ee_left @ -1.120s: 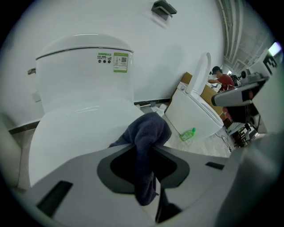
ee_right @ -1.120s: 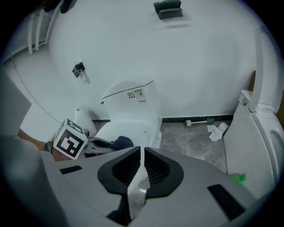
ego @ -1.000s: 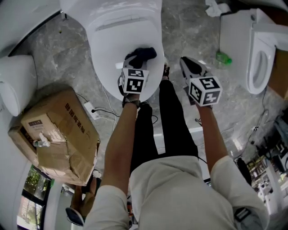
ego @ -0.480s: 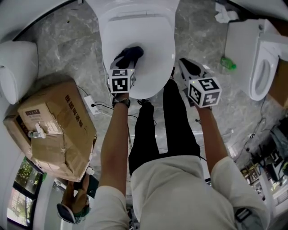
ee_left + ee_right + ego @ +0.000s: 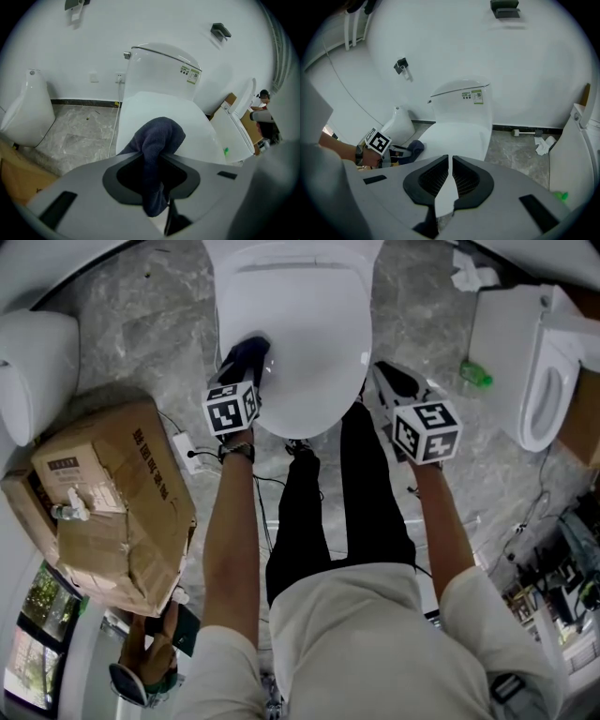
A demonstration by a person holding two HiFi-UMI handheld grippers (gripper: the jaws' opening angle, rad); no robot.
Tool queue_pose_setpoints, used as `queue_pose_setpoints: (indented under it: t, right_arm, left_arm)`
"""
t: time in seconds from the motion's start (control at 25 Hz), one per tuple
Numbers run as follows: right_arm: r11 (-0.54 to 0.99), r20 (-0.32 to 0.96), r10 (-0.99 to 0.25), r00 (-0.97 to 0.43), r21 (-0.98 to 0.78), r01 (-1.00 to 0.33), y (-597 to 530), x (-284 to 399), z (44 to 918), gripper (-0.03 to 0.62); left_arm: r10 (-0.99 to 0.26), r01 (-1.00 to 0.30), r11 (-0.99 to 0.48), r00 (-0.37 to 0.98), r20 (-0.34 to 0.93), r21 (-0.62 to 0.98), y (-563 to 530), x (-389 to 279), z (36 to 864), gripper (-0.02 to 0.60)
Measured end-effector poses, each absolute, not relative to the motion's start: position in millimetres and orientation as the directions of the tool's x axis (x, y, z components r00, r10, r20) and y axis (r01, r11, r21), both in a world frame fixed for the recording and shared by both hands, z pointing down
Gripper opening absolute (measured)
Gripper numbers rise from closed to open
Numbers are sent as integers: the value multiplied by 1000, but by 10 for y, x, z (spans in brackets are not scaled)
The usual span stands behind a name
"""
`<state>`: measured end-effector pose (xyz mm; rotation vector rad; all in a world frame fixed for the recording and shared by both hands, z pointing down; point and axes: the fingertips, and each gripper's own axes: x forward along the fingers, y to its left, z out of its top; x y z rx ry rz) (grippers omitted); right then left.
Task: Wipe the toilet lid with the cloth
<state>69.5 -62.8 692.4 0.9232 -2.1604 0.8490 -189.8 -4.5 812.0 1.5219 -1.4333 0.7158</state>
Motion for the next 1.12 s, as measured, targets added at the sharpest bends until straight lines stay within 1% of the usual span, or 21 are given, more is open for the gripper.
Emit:
queue_pose_setpoints:
  t: [0.2,0.36,0.6,0.8,0.96,1.12]
  right_arm:
    - [557,748,-386,-541,-278,-782,-455,774,6827,48]
    - [607,748,-391,-536,-228,-761,-369,857,6663,48]
    - [591,724,-420,-547,-239,-770,-264,1063,6582,48]
    - [570,740,-415,-529,-242,-785,-123,1329,6686,48]
    - [536,751,-417,-512,-251,-806,2,1588,6654,48]
    - [528,750,-416,-514,-260,-808,69,1733,6630,48]
  left_arm:
    - [-460,-971,96,151,875,218,173,-1866,8142,84]
    - [-464,-968,90,168,870,235,297,-1623,8136,84]
    - [-457,-971,40,192,868,236,332,-1061,8127,84]
    - [-436,-961,-24,257,862,275,289,-389,8132,84]
    - [-407,-945,-27,309,860,326,383,93,8159,84]
    - [-374,-928,-30,355,857,371,505,379,8193,84]
